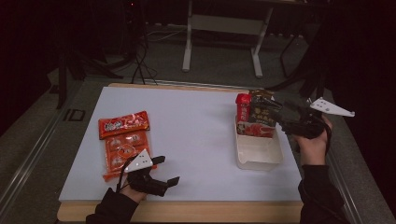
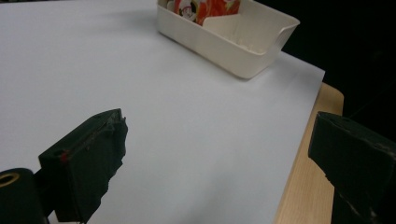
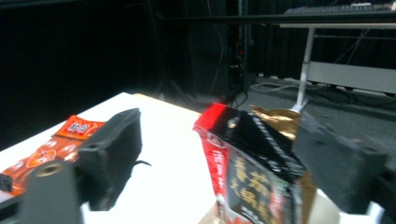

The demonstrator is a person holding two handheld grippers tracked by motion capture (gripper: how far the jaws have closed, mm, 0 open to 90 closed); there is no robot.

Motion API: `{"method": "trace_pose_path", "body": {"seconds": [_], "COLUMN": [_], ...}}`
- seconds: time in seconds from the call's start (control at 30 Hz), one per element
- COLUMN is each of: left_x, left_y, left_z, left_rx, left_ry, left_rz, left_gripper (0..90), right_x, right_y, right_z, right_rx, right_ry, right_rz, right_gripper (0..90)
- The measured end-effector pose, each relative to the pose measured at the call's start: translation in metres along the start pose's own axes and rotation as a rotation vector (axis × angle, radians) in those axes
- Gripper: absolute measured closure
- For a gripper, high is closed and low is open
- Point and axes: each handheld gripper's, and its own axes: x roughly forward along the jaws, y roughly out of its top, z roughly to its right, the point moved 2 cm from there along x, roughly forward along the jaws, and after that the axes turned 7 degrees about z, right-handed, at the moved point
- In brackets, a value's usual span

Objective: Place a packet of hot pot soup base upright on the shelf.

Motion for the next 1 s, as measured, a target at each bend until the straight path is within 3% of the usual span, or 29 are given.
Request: {"method": "trace_pose_path", "body": {"seconds": [0.1, 0.27, 0.33, 0.4, 0.53, 0.63, 0.7, 0.83, 1.0], "left_x": [-0.002, -0.006, -0.006, -0.01, -0.014, -0.025, -0.031, -0.044, -0.059], "left_y": [0.002, 0.008, 0.008, 0.013, 0.016, 0.022, 0.024, 0.027, 0.029], "left_z": [0.001, 0.001, 0.001, 0.0, -0.001, -0.009, -0.013, -0.023, -0.038], "left_rx": [0.013, 0.039, 0.039, 0.046, 0.054, 0.05, 0.048, 0.048, 0.049], "left_ry": [0.01, 0.022, 0.022, 0.021, 0.027, 0.054, 0.071, 0.109, 0.16], "left_rz": [-0.01, -0.033, -0.033, -0.039, -0.039, -0.048, -0.046, -0.041, -0.032], "left_gripper": [4.2, 4.4, 4.5, 5.2, 5.3, 5.3, 5.3, 5.9, 11.4], "right_x": [0.001, 0.0, -0.001, -0.005, -0.009, -0.014, -0.017, -0.021, -0.024], "right_y": [-0.004, -0.009, -0.01, -0.016, -0.023, -0.033, -0.039, -0.05, -0.059], "right_z": [-0.011, -0.031, -0.036, -0.05, -0.062, -0.074, -0.078, -0.085, -0.093], "right_rx": [-0.014, -0.016, -0.027, -0.028, -0.041, -0.073, -0.046, -0.067, -0.038], "right_ry": [0.015, 0.107, 0.116, 0.17, 0.18, 0.192, 0.227, 0.231, 0.261], "right_rz": [-0.004, -0.01, -0.011, -0.016, -0.03, -0.043, -0.042, -0.055, -0.047], "right_gripper": [11.2, 14.4, 14.4, 17.6, 17.6, 17.6, 17.5, 17.5, 14.8]}}
